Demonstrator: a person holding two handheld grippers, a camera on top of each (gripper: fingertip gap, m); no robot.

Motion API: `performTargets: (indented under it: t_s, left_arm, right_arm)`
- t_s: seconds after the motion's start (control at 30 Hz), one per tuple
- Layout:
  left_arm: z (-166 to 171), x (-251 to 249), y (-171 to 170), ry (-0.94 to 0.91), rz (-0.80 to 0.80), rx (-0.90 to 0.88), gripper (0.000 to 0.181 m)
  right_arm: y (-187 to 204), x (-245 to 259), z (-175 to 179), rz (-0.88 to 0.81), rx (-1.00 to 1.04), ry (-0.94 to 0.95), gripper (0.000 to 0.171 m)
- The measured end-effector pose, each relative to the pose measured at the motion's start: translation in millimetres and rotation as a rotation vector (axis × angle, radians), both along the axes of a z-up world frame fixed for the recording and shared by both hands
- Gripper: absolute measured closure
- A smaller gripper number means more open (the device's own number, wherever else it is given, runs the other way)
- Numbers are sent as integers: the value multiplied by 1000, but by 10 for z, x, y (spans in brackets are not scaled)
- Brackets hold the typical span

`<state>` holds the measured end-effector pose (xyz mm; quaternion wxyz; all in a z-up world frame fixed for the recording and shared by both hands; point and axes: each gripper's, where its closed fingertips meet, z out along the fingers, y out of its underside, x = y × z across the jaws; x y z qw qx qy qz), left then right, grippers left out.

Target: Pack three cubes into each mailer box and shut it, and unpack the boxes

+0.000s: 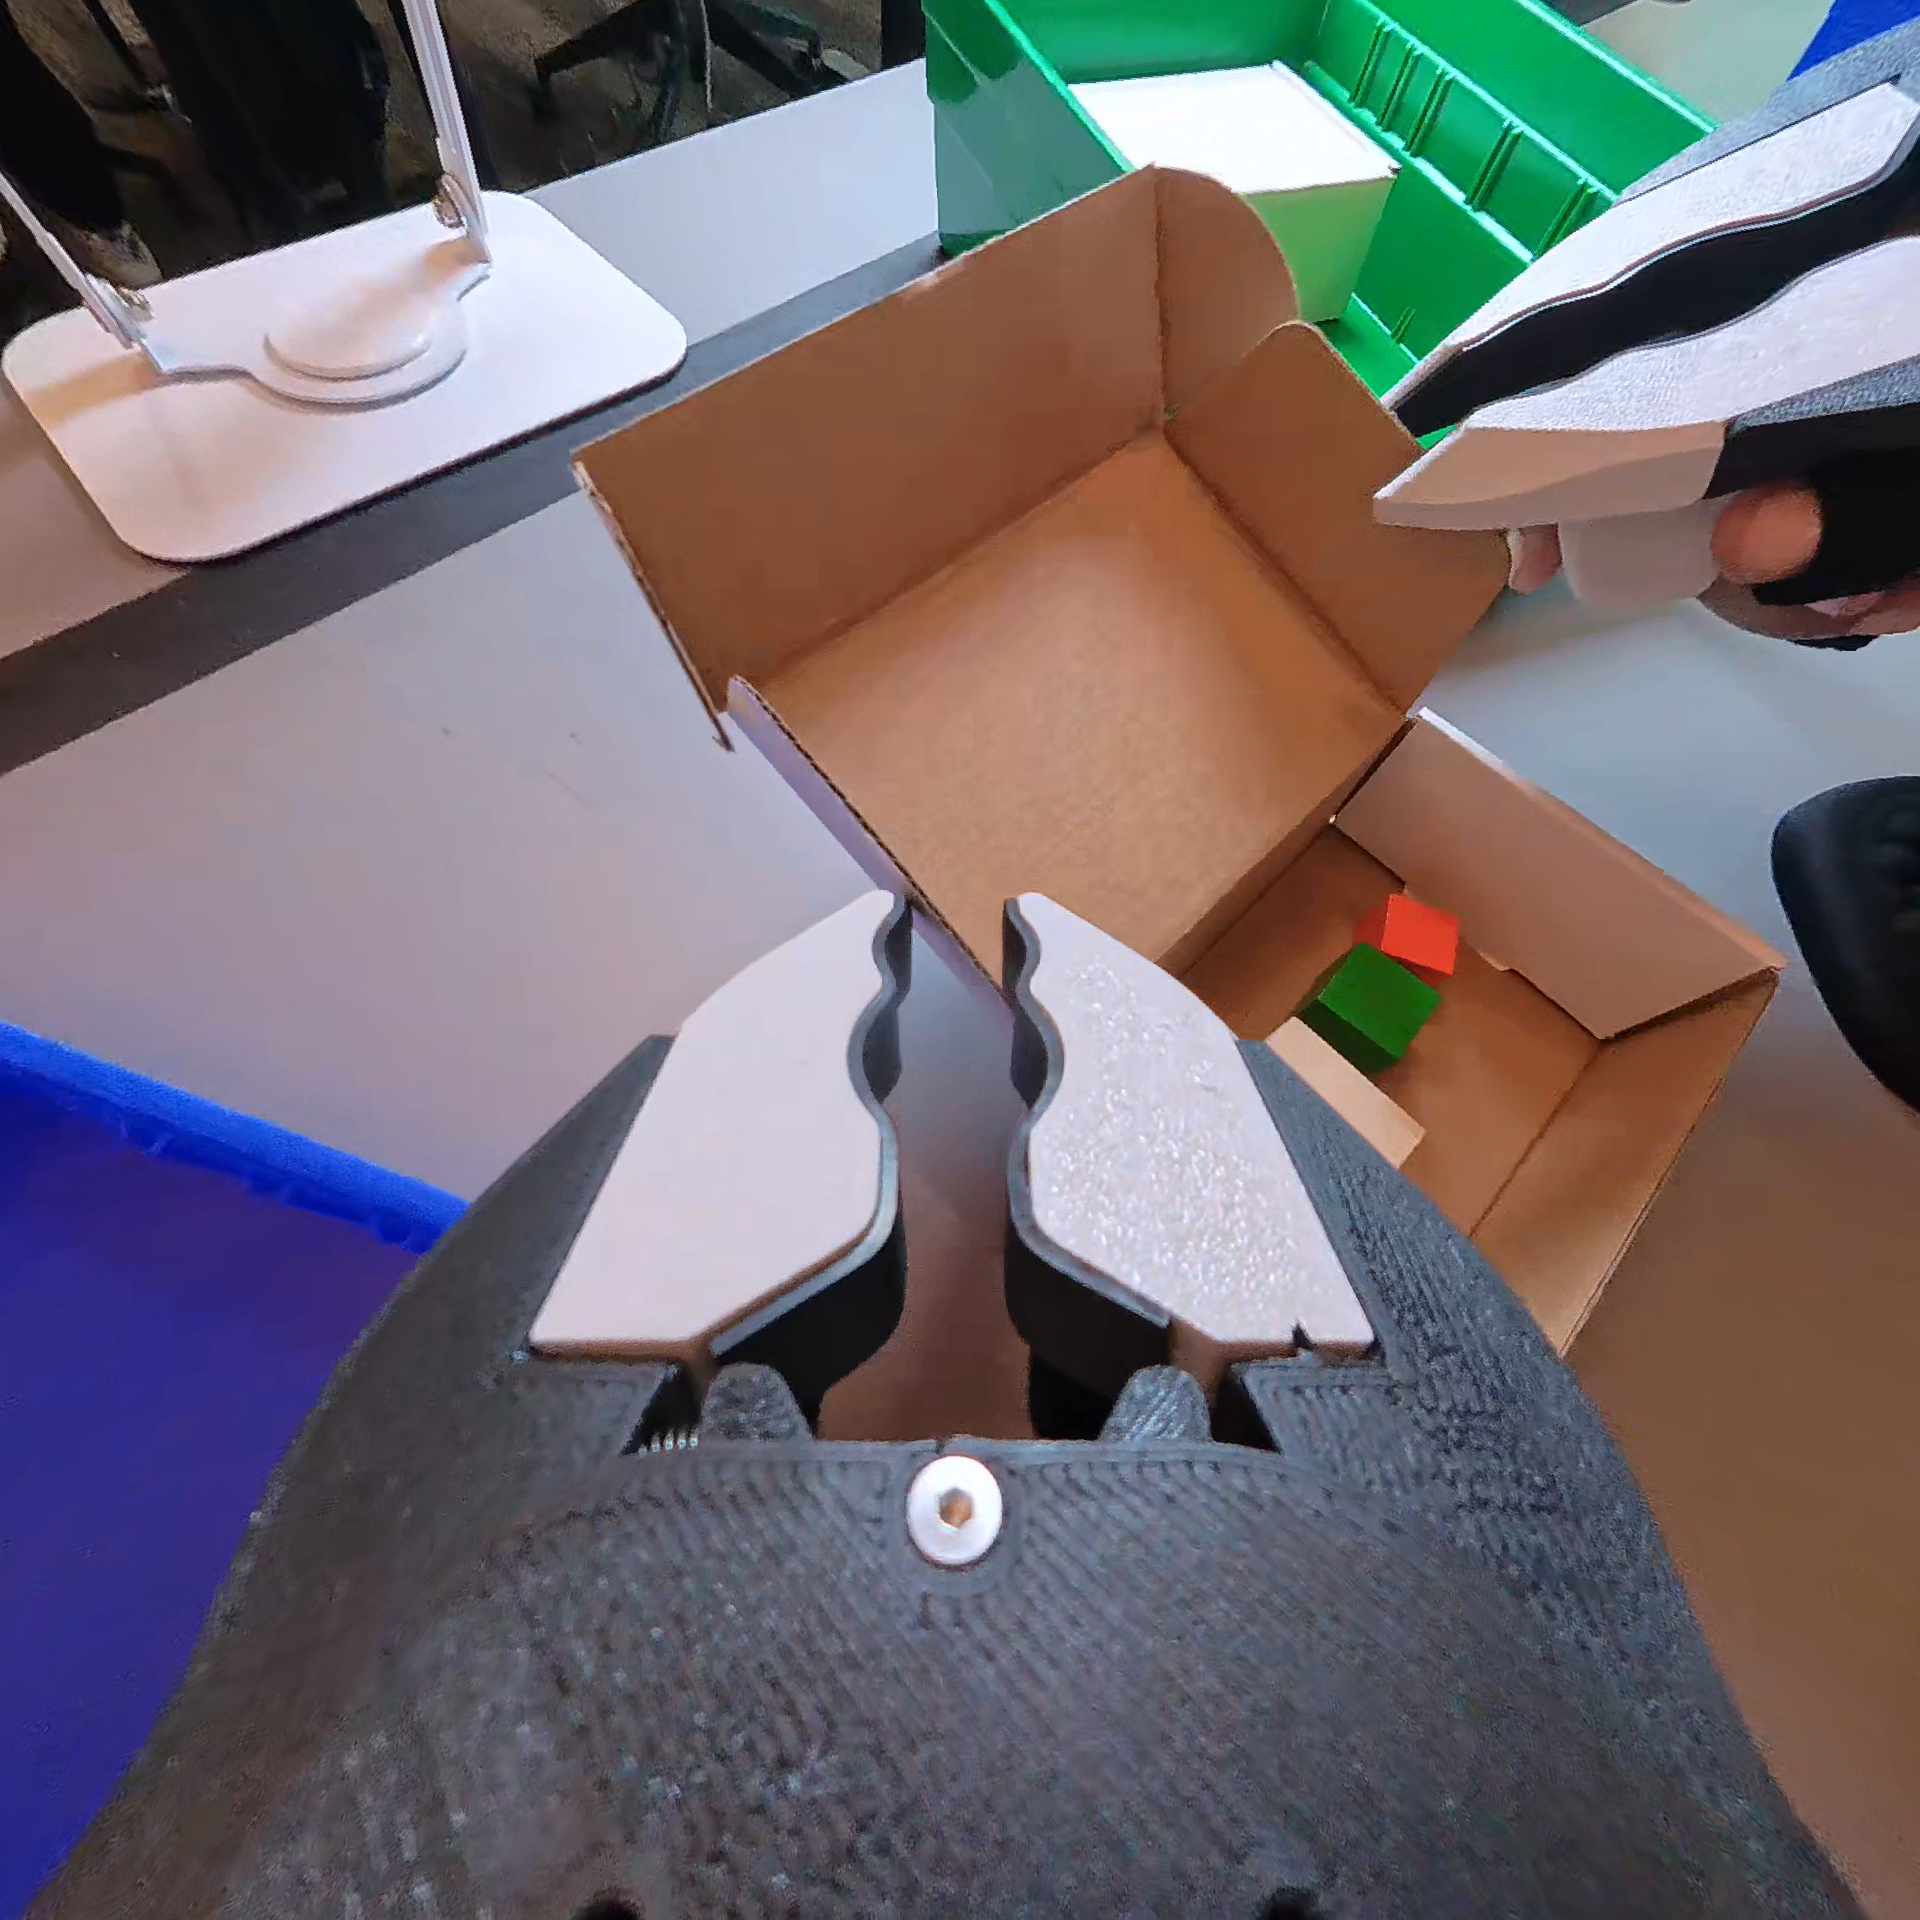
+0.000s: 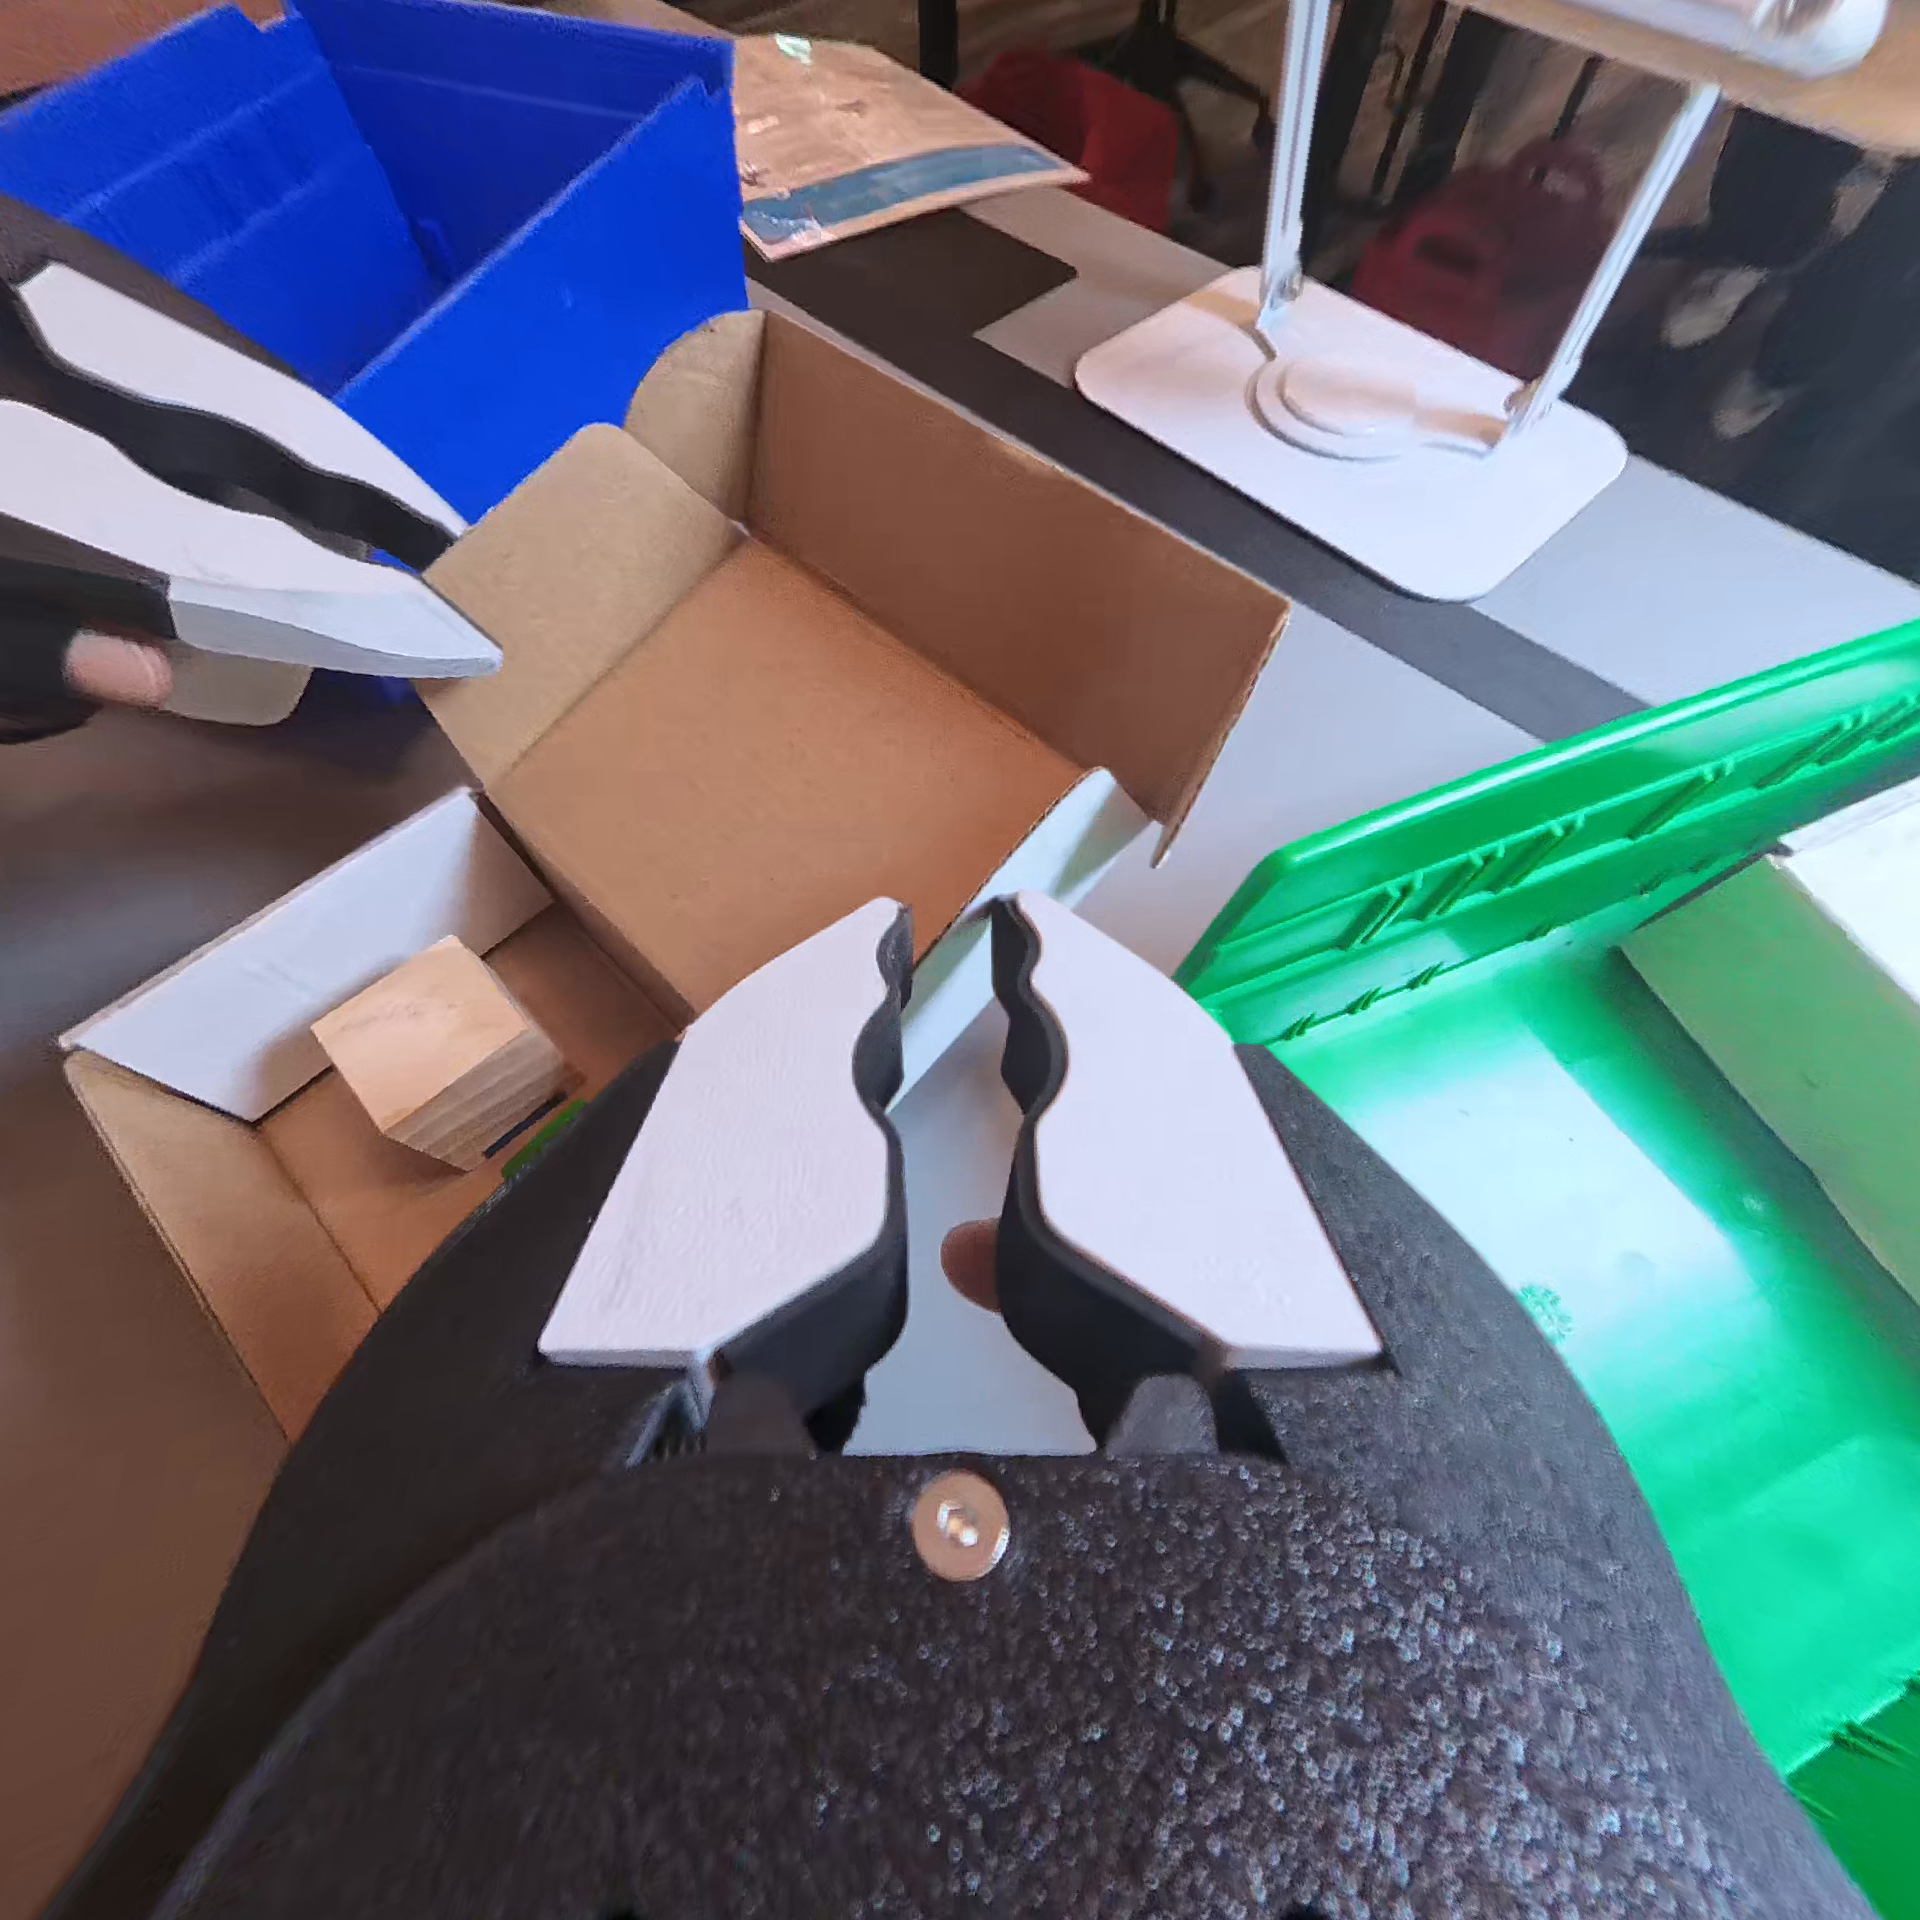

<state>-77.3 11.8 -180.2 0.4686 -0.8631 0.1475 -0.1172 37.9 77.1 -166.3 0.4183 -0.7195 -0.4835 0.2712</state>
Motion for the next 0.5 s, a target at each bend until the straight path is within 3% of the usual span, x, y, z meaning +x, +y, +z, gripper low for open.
performTargets:
  t_s: [0.17, 0.5]
  left_arm:
    - [134, 57, -254, 121, -66, 191, 165]
    - [32, 616, -1036, 317, -406, 463, 160]
  right_arm:
    - [-252, 117, 167, 61, 214, 120, 157]
    - [-1078, 456, 90, 271, 585, 184, 159]
